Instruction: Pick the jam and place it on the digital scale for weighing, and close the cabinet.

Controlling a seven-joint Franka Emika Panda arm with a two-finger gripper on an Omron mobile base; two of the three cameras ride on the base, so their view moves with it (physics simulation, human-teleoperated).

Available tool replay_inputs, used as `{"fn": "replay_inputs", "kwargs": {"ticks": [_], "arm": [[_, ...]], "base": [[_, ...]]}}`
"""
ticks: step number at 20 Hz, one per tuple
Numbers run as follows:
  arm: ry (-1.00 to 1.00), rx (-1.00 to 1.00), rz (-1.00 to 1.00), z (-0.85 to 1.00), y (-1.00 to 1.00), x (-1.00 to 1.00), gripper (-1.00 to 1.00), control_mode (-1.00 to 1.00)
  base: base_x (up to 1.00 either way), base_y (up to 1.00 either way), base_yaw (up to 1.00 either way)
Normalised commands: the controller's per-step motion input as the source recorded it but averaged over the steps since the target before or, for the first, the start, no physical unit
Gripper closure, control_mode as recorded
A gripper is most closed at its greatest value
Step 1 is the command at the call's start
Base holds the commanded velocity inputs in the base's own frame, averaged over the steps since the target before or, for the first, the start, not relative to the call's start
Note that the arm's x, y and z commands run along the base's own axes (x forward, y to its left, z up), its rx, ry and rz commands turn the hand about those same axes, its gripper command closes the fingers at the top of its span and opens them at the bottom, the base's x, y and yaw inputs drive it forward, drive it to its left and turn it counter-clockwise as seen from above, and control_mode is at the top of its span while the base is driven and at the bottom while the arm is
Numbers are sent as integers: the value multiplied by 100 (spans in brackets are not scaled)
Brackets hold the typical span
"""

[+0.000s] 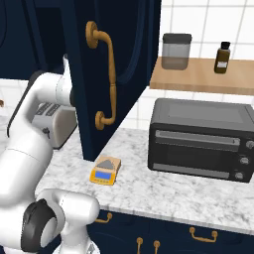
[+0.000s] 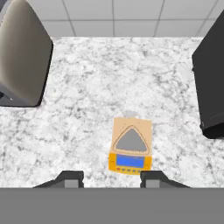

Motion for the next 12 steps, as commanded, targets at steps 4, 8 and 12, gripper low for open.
{"fn": "replay_inputs", "kwargs": {"ticks": [4, 8, 12], "arm": [[-4, 0, 0, 0, 0, -21, -100, -100], [-25, 0, 0, 13, 0, -46, -100, -100], [-34, 0, 0, 64, 0, -22, -100, -100]], "base": [[0, 0, 0], [0, 0, 0], [0, 0, 0]]}}
